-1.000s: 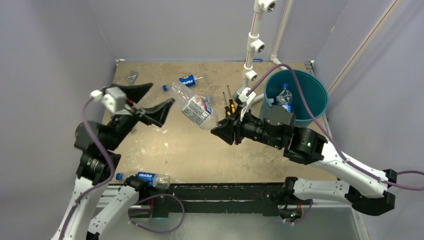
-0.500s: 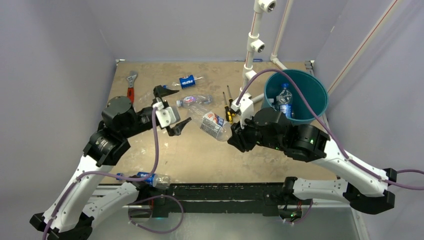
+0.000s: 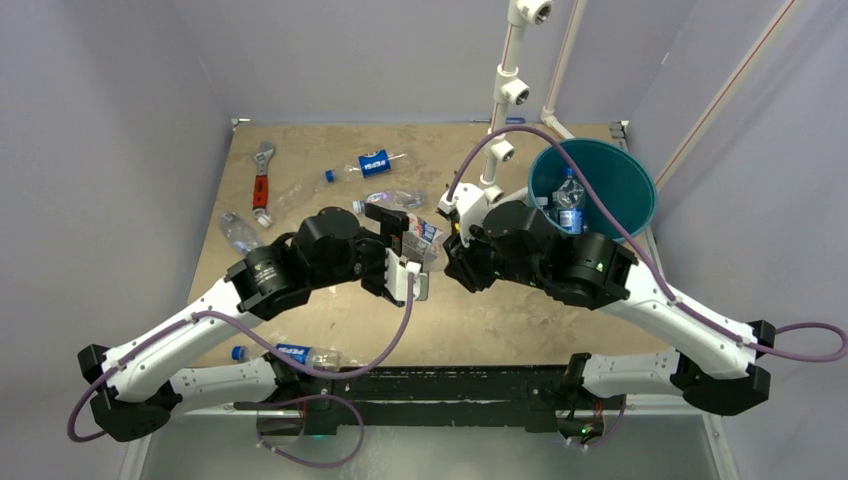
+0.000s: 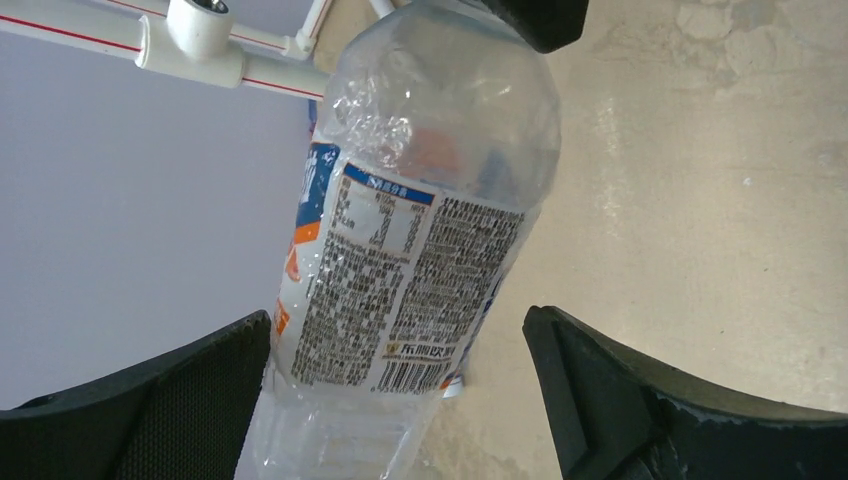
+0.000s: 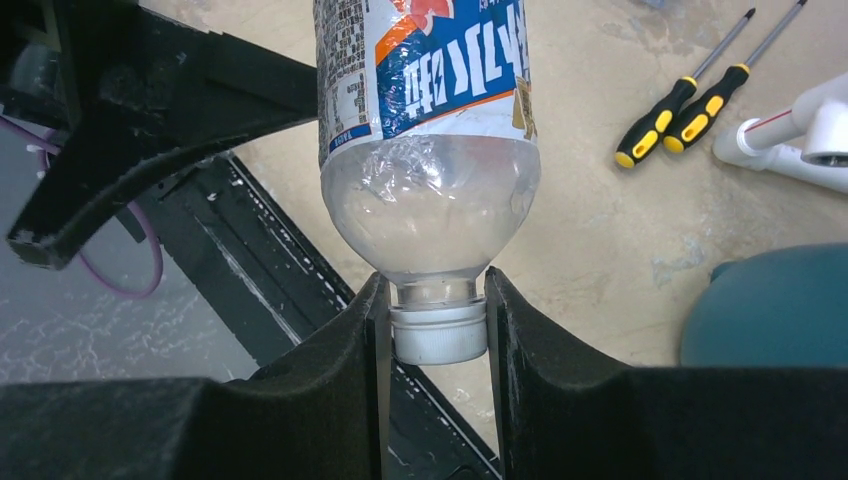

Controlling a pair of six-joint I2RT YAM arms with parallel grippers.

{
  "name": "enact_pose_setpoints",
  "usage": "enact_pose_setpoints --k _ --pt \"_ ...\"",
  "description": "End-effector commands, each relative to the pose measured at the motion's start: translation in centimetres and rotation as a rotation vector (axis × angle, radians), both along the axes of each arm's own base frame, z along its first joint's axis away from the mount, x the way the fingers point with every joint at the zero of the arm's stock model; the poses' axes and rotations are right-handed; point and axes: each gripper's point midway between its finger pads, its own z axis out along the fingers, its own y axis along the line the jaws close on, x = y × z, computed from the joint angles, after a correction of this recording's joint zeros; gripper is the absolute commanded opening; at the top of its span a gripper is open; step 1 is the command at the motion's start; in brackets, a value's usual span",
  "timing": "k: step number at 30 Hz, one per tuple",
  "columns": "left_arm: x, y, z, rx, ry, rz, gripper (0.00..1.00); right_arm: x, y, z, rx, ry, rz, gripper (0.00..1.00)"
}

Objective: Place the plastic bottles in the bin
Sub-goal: Place the plastic bottle in the trash bin.

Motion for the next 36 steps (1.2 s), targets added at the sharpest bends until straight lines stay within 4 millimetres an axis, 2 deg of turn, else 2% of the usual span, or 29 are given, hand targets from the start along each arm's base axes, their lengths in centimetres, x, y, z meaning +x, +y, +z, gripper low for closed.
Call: enact_pose_setpoints --k 1,6,10,14,17,20,21,23,24,26,29,33,36 --pt "1.6 0.5 1.6 0.08 -0.142 0.04 0.99 0.4 0.6 2.7 0.039 -0.056 0.02 0.0" --pt "2.6 0.5 0.6 0.156 -0.18 0.051 0.97 -0.4 0.4 3.4 0.059 -0.052 0.053 0.0" --pt "2.9 0.3 0.1 0.158 -0.191 0.053 0.84 -0.8 0.3 4.2 0.08 -0.053 0.075 0.0" --pt "3.0 0.2 0.6 0.126 -0.202 0.061 0.64 -1.0 0.5 4.3 0.08 -0.05 0.087 0.0" --pt "2.8 0.1 0.8 0.1 -0.206 0.055 0.64 -1.1 0.6 4.6 0.09 -0.05 0.1 0.0" --pt "2.4 -0.1 0.8 0.078 -0.19 0.043 0.59 -1.2 0.8 4.8 0.099 -0.049 0.105 0.0" --pt "2.3 -0.2 0.7 0.072 -0.184 0.041 0.55 -1.2 0.8 5.0 0.105 -0.052 0.105 0.06" --pt "2.1 -0.2 0.7 0.055 -0.177 0.038 0.47 -1.4 0.8 5.7 0.129 -0.056 0.111 0.37" --pt "2.0 -0.3 0.8 0.042 -0.174 0.036 0.44 -1.5 0.8 6.2 0.15 -0.061 0.115 0.48" --pt "1.7 -0.5 1.1 0.013 -0.165 0.029 0.39 -1.9 0.6 7.5 0.201 -0.076 0.118 0.65" --pt "1.3 -0.8 1.4 -0.041 -0.15 0.023 0.34 -2.4 0.2 9.4 0.275 -0.098 0.127 0.97" --pt "0.8 -1.0 1.6 -0.113 -0.105 0.034 0.31 -3.1 -1.0 12.4 0.401 -0.142 0.122 0.99" --pt "-0.2 -1.9 1.9 -0.231 0.002 0.037 0.3 -3.1 -3.5 16.0 0.583 -0.259 0.06 0.99"
